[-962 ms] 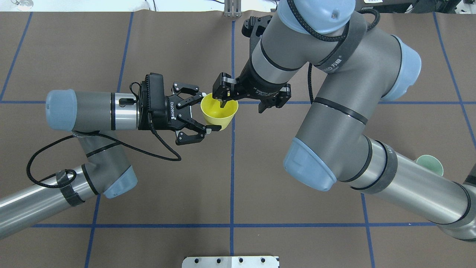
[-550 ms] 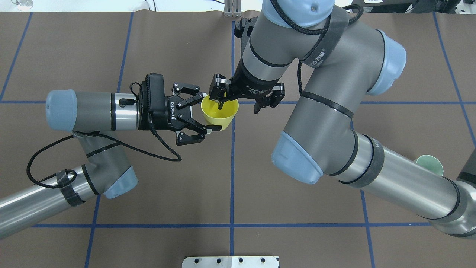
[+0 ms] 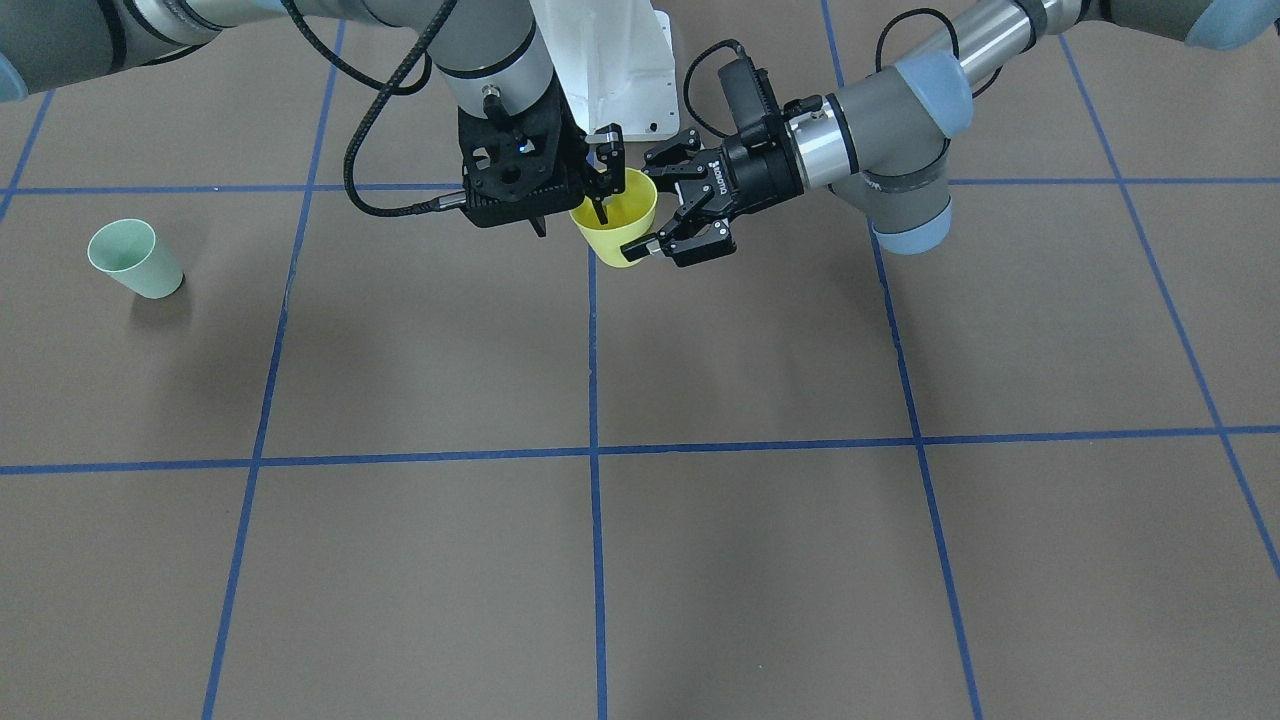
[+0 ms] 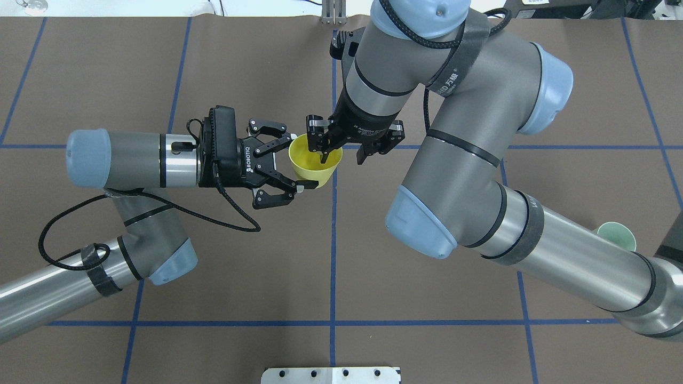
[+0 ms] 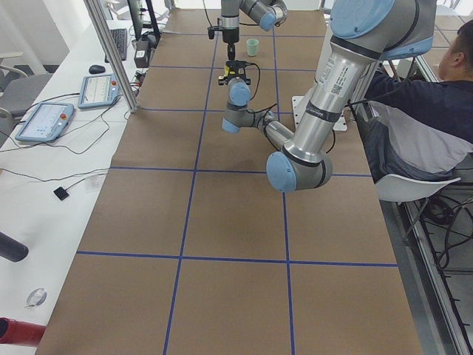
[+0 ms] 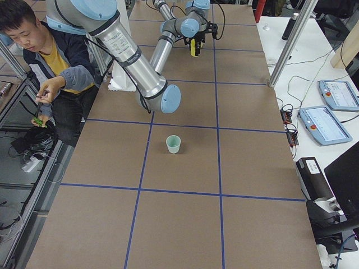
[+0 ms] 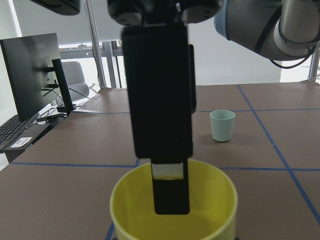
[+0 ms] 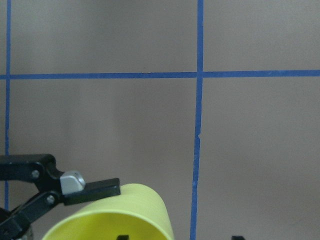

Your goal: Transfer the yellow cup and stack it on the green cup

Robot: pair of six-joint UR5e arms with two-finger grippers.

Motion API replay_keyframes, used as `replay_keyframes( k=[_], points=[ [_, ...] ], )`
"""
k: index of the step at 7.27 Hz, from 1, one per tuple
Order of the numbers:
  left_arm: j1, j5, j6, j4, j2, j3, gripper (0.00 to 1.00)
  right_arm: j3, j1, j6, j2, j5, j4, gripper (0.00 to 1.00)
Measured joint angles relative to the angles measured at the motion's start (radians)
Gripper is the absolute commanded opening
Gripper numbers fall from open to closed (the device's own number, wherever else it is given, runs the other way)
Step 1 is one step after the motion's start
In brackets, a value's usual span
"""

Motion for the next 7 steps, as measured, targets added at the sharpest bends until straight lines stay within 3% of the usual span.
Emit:
replay_keyframes(
  k=[5, 6, 7],
  points=[
    [0.004, 0.000, 0.000, 0.000, 0.000, 0.003, 0.10, -0.001, 0.001, -0.053, 0.002, -0.002, 0.002, 0.43],
    [0.005, 0.000, 0.000, 0.000, 0.000, 0.003, 0.10, -0.001, 0.001, -0.054, 0.003, -0.003, 0.003, 0.34],
    [0.005, 0.000, 0.000, 0.000, 0.000, 0.002, 0.11, -0.001, 0.000, -0.054, 0.003, -0.004, 0.003, 0.09]
  ],
)
